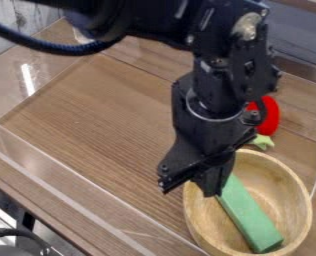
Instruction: Remove the green block from the brown bowl and put it on the table
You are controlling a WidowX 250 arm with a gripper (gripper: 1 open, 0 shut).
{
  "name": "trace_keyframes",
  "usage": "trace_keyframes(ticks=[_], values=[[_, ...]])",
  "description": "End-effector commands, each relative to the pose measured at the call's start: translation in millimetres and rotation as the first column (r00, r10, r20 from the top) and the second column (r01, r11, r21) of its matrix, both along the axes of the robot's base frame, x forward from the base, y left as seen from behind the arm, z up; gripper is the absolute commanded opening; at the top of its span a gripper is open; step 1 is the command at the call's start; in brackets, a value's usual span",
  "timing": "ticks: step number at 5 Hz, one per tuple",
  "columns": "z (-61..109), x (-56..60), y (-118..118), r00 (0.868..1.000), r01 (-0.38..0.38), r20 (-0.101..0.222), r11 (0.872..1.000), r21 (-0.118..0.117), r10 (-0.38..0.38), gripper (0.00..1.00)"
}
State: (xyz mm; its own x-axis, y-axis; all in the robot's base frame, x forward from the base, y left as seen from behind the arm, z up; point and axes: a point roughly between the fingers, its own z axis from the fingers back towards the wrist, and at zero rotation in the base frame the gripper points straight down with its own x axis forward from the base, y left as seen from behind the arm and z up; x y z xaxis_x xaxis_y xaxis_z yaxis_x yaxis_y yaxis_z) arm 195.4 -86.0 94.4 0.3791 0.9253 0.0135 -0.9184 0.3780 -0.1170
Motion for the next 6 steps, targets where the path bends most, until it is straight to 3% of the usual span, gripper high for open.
trace_keyframes(ticks=[1, 3, 4, 6], values=[[17.8, -1.0, 3, 0.999, -0.005, 0.036, 1.0, -0.016, 0.005, 0.0], [22.7, 19.8, 19, 0.999, 0.048, 0.017, 0.999, -0.022, -0.048, 0.0], [16.7, 17.7, 31, 0.999, 0.046, 0.013, 0.999, -0.022, -0.046, 0.0], [7.3, 18.9, 30, 1.0, 0.009, 0.001, 1.0, -0.024, -0.009, 0.0]])
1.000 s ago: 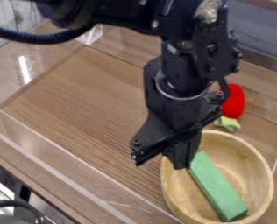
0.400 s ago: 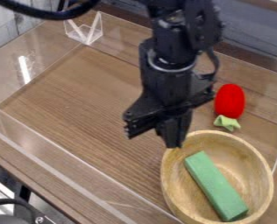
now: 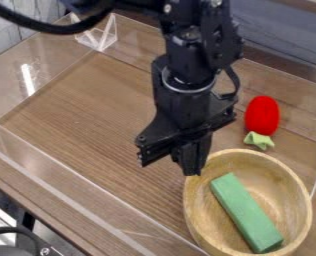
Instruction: Remove the green block from the brown bowl and put it on the table
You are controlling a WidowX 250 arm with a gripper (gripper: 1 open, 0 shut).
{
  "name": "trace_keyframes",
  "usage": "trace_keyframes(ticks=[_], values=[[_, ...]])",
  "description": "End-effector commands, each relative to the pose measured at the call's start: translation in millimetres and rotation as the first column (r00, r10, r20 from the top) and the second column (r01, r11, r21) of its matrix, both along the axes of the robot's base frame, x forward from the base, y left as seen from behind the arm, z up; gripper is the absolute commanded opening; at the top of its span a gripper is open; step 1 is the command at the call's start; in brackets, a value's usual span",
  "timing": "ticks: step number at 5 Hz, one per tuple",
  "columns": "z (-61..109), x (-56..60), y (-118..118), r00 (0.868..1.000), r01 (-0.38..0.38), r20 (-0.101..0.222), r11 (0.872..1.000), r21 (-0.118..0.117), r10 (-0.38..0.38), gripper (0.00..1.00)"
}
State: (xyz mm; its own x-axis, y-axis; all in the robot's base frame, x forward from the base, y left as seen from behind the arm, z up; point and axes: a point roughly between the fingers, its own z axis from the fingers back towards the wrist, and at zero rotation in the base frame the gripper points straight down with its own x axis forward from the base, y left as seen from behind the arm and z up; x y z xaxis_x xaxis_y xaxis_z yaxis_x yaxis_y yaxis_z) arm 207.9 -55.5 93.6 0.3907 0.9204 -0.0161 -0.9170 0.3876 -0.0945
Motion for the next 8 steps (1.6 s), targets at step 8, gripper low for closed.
trace_keyframes(ticks=[8], values=[[34.4, -4.5, -14, 0.998, -0.056, 0.015, 0.997, -0.058, 0.057, 0.0]])
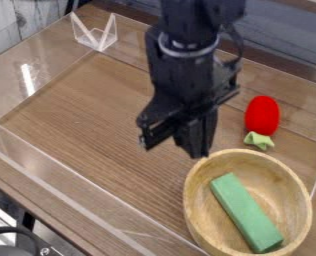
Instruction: Remove the green block from the brown bowl and put it on the table
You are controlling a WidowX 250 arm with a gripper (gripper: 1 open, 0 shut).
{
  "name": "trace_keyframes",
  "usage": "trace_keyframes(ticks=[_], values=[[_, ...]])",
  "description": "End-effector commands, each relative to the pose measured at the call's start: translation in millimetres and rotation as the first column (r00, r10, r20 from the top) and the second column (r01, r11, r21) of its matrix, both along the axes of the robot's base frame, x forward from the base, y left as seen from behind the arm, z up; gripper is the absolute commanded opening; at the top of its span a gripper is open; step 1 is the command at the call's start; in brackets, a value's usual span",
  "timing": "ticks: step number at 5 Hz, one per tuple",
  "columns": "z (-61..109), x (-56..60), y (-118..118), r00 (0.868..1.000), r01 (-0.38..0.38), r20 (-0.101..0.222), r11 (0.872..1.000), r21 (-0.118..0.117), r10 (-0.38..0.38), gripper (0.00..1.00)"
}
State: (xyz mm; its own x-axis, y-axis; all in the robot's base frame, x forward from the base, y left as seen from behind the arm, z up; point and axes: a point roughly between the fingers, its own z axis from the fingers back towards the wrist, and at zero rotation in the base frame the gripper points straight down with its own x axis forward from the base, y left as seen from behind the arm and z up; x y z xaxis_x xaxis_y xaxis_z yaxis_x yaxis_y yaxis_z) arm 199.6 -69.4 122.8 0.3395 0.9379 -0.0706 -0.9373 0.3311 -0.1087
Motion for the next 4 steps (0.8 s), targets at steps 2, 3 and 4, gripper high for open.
trace_keyframes(ticks=[2, 3, 4], values=[[-17.3, -9.0, -6, 0.998, 0.061, 0.014, 0.998, 0.016, -0.062, 0.0], [-22.0, -4.6, -1, 0.998, 0.067, 0.012, 0.998, 0.01, -0.067, 0.0], [-26.3, -0.2, 6, 0.998, 0.068, 0.01, 0.998, 0.006, -0.068, 0.0]])
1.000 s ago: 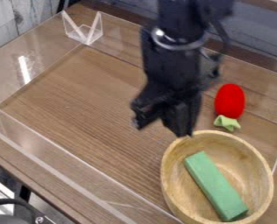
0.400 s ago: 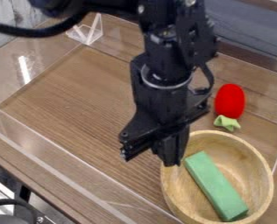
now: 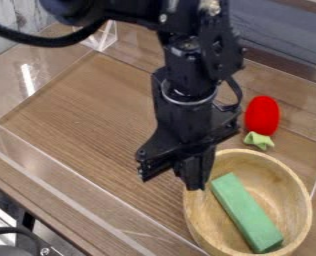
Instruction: Remove the green block from the brown bowl and put it on the table
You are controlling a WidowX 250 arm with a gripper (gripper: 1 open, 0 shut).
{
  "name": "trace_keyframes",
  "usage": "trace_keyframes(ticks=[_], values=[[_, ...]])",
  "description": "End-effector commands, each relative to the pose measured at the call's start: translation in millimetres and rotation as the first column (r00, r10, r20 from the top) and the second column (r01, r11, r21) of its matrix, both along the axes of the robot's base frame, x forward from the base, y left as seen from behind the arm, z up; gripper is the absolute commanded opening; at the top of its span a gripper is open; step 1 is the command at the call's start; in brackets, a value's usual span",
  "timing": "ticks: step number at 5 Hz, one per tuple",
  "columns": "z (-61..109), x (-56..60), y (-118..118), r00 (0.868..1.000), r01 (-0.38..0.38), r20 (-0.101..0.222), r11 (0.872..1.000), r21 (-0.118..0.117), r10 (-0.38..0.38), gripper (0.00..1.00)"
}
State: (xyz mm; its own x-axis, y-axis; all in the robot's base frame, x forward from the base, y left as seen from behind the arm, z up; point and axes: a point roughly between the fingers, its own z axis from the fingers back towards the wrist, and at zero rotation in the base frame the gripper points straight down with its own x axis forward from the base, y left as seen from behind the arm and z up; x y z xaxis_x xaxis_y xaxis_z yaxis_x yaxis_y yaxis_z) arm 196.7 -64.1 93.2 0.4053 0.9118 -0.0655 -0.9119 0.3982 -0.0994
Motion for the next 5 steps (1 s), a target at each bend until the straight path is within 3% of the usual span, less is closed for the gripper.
trace_keyframes(ticks=[1, 3, 4, 5], values=[[2.9, 5.7, 8, 1.0, 0.022, 0.014, 1.0, -0.01, -0.021, 0.0], [1.6, 13.4, 23, 0.999, 0.042, 0.02, 0.999, -0.017, -0.042, 0.0], [2.7, 8.9, 5, 0.993, 0.116, 0.016, 0.993, -0.018, -0.116, 0.0], [11.7, 8.7, -12, 0.979, 0.206, 0.011, 0.978, -0.017, -0.206, 0.0]])
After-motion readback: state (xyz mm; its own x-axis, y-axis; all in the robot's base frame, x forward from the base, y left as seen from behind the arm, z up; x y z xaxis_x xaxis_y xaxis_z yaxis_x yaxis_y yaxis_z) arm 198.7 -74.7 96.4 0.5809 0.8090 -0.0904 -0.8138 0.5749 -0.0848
